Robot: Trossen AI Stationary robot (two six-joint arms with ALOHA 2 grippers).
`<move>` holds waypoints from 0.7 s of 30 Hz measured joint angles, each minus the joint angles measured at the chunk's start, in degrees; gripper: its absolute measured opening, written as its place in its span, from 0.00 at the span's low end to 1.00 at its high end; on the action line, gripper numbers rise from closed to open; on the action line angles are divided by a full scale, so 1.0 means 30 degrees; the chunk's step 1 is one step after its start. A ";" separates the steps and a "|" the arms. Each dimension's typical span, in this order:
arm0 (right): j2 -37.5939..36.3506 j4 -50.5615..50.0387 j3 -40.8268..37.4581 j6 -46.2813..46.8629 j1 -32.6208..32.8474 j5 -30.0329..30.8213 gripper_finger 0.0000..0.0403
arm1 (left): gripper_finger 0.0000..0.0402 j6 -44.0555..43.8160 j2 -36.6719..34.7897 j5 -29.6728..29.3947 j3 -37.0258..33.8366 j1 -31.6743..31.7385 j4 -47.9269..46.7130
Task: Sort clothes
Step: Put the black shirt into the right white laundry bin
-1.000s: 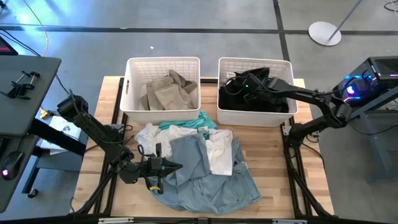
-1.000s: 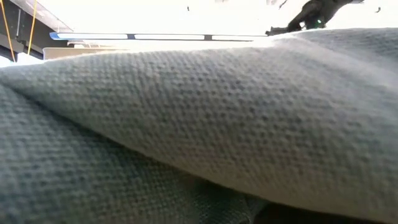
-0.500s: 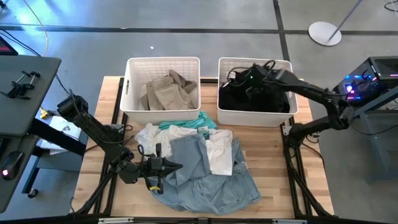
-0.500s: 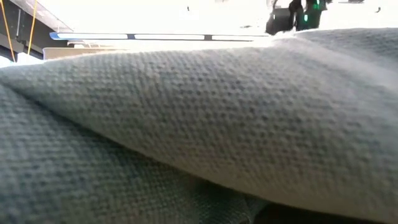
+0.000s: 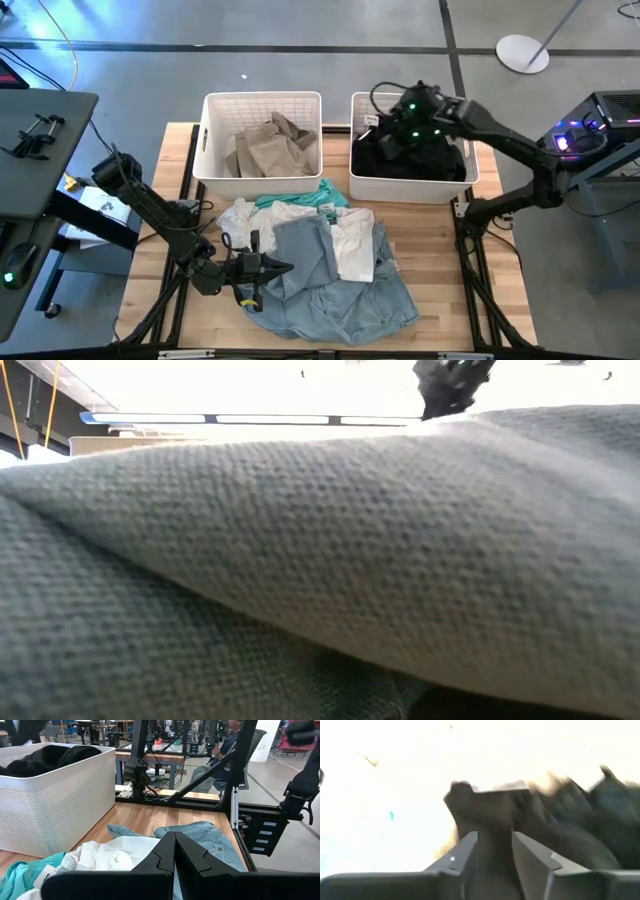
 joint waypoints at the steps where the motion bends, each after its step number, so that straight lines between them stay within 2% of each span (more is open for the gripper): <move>1: 0.0007 0.1808 -0.0811 -0.0046 0.0076 -0.0144 0.24 | 0.00 0.0000 0.0000 0.0000 0.0003 0.0000 0.0000; 5: 0.0036 0.9000 -0.4744 0.0211 -0.0468 -0.2190 0.05 | 0.00 -0.0007 0.0000 0.0000 0.0003 0.0000 0.0003; 7: 0.0137 1.0755 -0.6540 0.0591 -0.0941 -0.2530 0.02 | 0.00 0.0006 0.0000 0.0000 0.0003 0.0000 0.0003; 12: 0.0378 1.0578 -1.0313 0.0921 -0.2560 -0.1303 0.03 | 0.00 0.0007 0.0000 0.0003 0.0000 0.0000 -0.0077; 16: 0.0274 1.1906 -1.2995 0.0456 -0.3342 -0.0641 0.01 | 0.00 0.0007 0.0000 0.0000 0.0003 0.0000 -0.0165; 21: 0.0112 1.2997 -1.4099 -0.0074 -0.3573 -0.0394 0.00 | 0.00 0.0015 0.0000 0.0000 0.0003 0.0002 -0.0295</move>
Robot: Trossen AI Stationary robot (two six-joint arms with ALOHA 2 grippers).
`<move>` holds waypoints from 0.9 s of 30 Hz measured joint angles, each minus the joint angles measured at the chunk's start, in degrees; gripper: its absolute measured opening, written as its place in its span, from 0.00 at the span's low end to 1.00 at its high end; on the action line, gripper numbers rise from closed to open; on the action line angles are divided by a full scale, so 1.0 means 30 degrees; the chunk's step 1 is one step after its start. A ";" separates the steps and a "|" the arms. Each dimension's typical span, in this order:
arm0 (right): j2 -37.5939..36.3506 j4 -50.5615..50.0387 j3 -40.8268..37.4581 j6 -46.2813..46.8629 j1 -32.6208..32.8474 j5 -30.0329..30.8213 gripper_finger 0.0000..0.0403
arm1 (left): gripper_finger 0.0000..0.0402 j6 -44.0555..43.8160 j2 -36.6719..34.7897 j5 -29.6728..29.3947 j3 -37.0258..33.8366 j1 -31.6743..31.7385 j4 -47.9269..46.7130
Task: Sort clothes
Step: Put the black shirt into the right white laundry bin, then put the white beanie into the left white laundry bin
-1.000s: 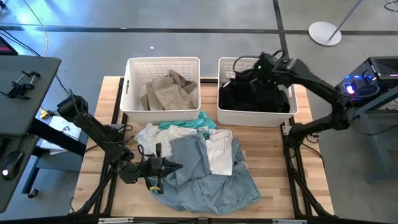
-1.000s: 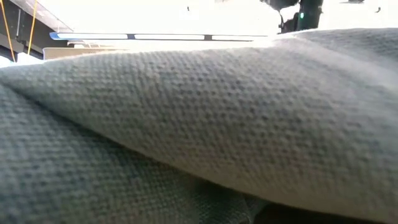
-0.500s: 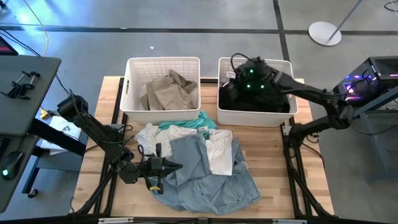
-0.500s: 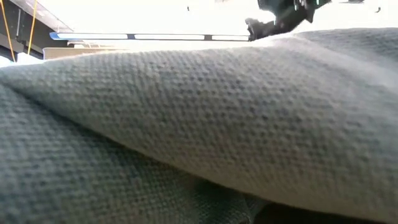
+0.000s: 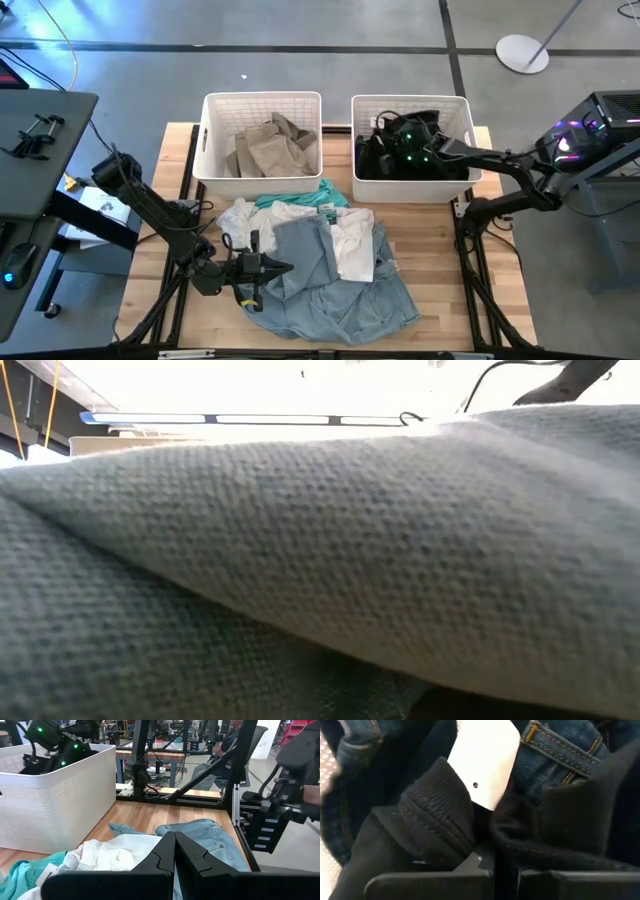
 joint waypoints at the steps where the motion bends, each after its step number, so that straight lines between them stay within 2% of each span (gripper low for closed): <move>1: -0.0083 -0.0198 0.0242 -0.0227 0.0047 -0.0075 0.00 | 0.00 0.0000 0.0000 0.0000 0.0000 0.0027 0.0003; 5: -0.0850 -0.1896 0.2295 -0.0819 0.0471 0.0738 0.00 | 0.00 0.0000 0.0000 0.0000 0.0000 0.0027 -0.0024; 10: -0.2456 -0.4728 0.6304 -0.2196 0.1937 0.4421 0.00 | 0.00 -0.0206 0.0000 0.0089 0.0000 0.0027 -0.0083; 14: -0.4003 -0.5986 0.8663 -0.3207 0.4712 0.7341 0.00 | 0.00 -0.0486 0.0000 0.1550 0.0000 0.0035 -0.0062; 18: -0.5768 -0.5675 0.9155 -0.3407 0.9073 1.0351 0.00 | 0.00 -0.0481 0.0000 0.1816 0.0000 0.0035 -0.0009; 21: -0.6684 -0.5355 0.8650 -0.3597 1.3257 1.2583 0.00 | 0.00 0.0195 0.0000 0.2281 0.0000 0.0040 -0.0005; 25: -0.6339 -0.5069 0.7514 -0.4423 1.9262 1.6718 0.00 | 0.00 0.2129 0.0000 0.3339 0.0000 0.0365 0.0004; 27: -0.5666 -0.4133 0.6713 -0.4202 2.1778 1.7816 0.00 | 0.00 0.2152 0.0000 0.3594 0.0000 0.0630 0.0067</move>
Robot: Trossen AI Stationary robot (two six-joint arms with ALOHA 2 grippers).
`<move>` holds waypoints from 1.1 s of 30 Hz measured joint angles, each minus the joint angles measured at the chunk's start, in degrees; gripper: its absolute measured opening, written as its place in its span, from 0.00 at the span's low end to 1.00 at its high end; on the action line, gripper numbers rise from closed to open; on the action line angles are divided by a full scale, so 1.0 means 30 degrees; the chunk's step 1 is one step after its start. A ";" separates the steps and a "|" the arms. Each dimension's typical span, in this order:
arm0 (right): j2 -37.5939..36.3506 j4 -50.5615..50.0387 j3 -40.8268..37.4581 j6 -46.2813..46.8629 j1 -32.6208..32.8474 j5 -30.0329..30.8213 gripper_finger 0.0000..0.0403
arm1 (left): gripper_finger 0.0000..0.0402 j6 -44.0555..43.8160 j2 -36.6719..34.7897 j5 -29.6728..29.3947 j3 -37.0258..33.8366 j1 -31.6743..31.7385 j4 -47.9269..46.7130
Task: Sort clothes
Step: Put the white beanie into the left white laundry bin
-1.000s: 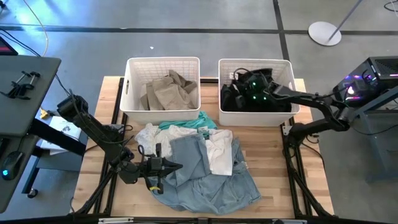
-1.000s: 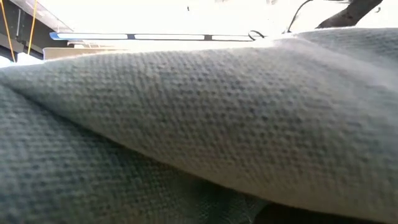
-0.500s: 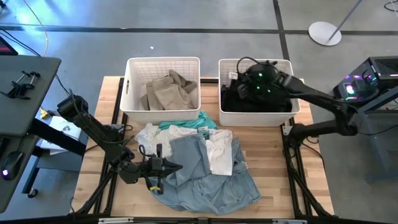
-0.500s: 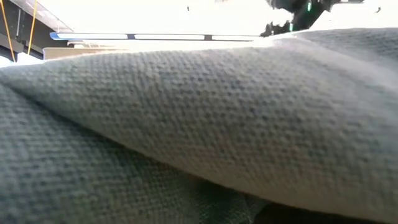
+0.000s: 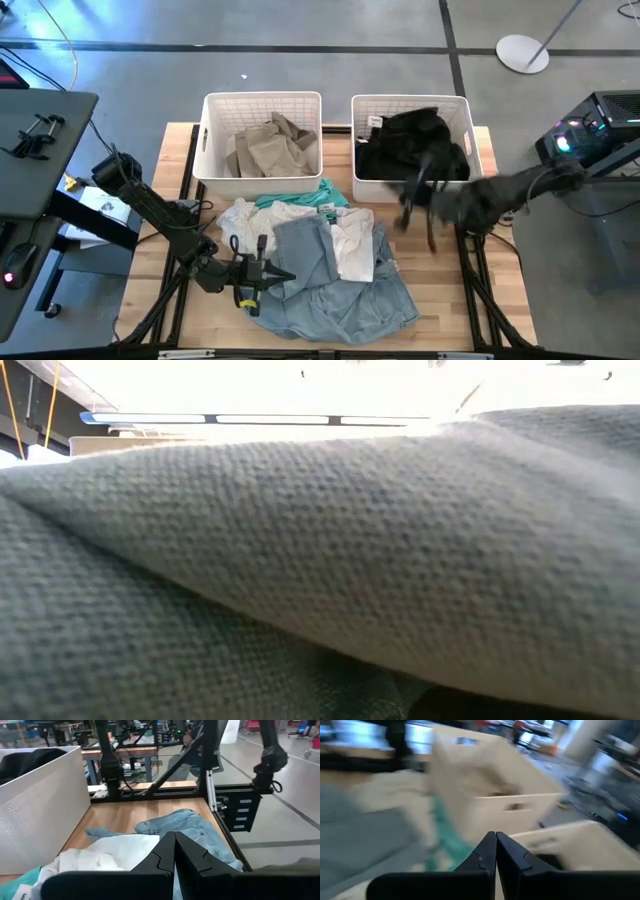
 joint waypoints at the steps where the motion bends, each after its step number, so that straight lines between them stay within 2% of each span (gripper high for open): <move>1: 0.0356 0.0596 -0.0374 0.0226 0.1126 0.0186 0.00 | 0.00 -0.0037 0.0000 0.0129 0.0000 0.0156 0.0182; 5: 0.2514 0.3700 -0.2076 0.1696 0.4143 -0.1150 0.00 | 0.02 0.0499 0.0000 0.0603 0.0000 0.0621 0.0798; 7: 0.3826 0.5060 -0.2797 0.2939 0.4806 -0.2119 0.00 | 0.05 0.0842 0.0000 0.0609 0.0139 0.0834 0.0640; 10: 0.5555 0.5479 -0.2994 0.4984 0.4856 -0.2366 0.01 | 0.12 0.0463 0.0015 0.1334 0.1043 0.1185 -0.0801; 14: 0.7659 0.4943 -0.3009 0.7317 0.3325 -0.3650 0.09 | 0.23 0.0351 0.0667 0.1816 0.2674 0.1374 -0.3506; 17: 0.9252 0.5036 -0.2989 0.7723 0.1568 -0.5440 0.20 | 0.31 0.0225 0.1266 0.2154 0.3465 0.1413 -0.3514; 22: 1.1969 0.5993 -0.2986 0.6359 -0.1147 -0.8603 0.40 | 0.38 0.0212 0.2253 0.2155 0.4088 0.1584 -0.3587; 25: 1.3474 0.6939 -0.2987 0.5014 -0.2325 -1.0483 0.45 | 0.39 0.0261 0.2550 0.2155 0.4185 0.1741 -0.3590; 28: 1.4254 0.7762 -0.2926 0.4396 -0.2827 -1.0818 0.36 | 0.39 0.0697 0.2769 0.2083 0.4188 0.1918 -0.3521; 31: 1.4187 0.7741 -0.2931 0.4256 -0.2795 -0.9747 0.14 | 0.39 0.1419 0.2769 0.1729 0.4166 0.1875 -0.3429; 33: 1.3588 0.7369 -0.3002 0.4210 -0.2495 -0.8663 0.05 | 0.39 0.1938 0.2747 0.1125 0.4182 0.1875 -0.3431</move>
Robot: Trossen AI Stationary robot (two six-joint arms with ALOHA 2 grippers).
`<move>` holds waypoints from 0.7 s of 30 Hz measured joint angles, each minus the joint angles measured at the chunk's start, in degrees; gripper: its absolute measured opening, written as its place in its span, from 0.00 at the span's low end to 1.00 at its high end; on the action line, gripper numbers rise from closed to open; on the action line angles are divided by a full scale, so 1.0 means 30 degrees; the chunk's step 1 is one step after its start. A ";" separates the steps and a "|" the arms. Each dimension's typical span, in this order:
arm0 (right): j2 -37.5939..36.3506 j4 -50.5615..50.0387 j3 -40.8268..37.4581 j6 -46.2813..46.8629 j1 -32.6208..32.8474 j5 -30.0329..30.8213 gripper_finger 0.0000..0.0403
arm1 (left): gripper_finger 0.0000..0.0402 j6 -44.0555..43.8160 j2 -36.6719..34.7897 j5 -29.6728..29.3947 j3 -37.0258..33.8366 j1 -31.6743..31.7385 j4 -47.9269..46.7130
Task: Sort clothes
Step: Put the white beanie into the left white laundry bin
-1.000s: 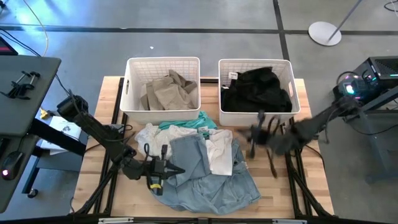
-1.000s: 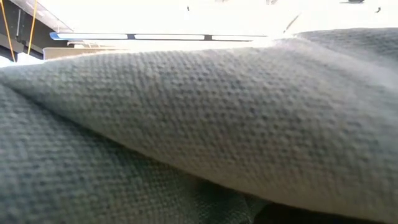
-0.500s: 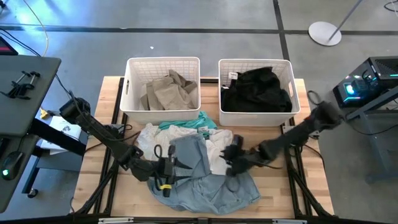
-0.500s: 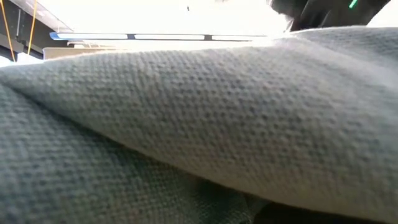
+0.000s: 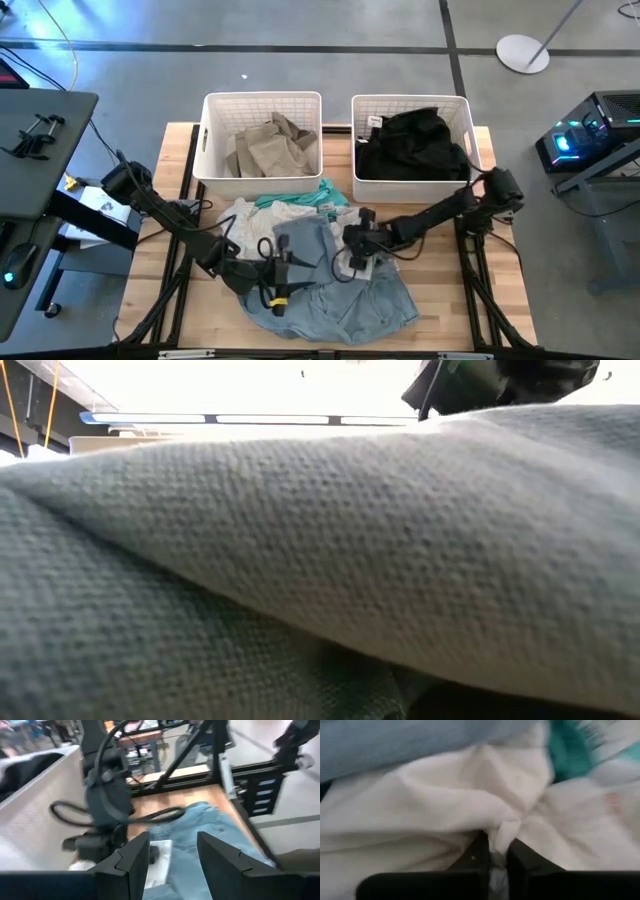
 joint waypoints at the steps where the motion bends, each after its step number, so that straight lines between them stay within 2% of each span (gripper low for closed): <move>1: -0.0463 -0.0090 -0.0013 0.0140 0.0250 0.0733 0.05 | 0.39 0.0321 0.0017 -0.0382 0.0000 -0.0007 0.0001; 4: -0.2362 -0.0158 -0.0004 0.0610 0.1397 0.3234 0.06 | 0.39 0.0624 0.0022 -0.1426 -0.0087 -0.0015 0.0148; 7: -0.4134 0.0019 0.0008 0.0607 0.3049 0.6340 0.03 | 0.39 0.0628 0.0030 -0.2636 -0.0138 0.0001 0.0616; 11: -0.5803 0.1828 0.0016 0.0204 0.5309 0.9928 0.03 | 0.39 0.1643 0.0512 -0.2538 -0.0138 0.0205 0.2310; 17: -0.5750 0.6306 0.0023 -0.3764 0.7187 0.9996 0.01 | 0.40 0.4722 0.2443 -0.0004 -0.0134 0.1052 0.8545; 21: -0.5498 0.7191 0.0023 -0.4607 0.7425 0.9297 0.02 | 0.46 0.5353 0.3951 0.1455 -0.0138 0.1828 1.0396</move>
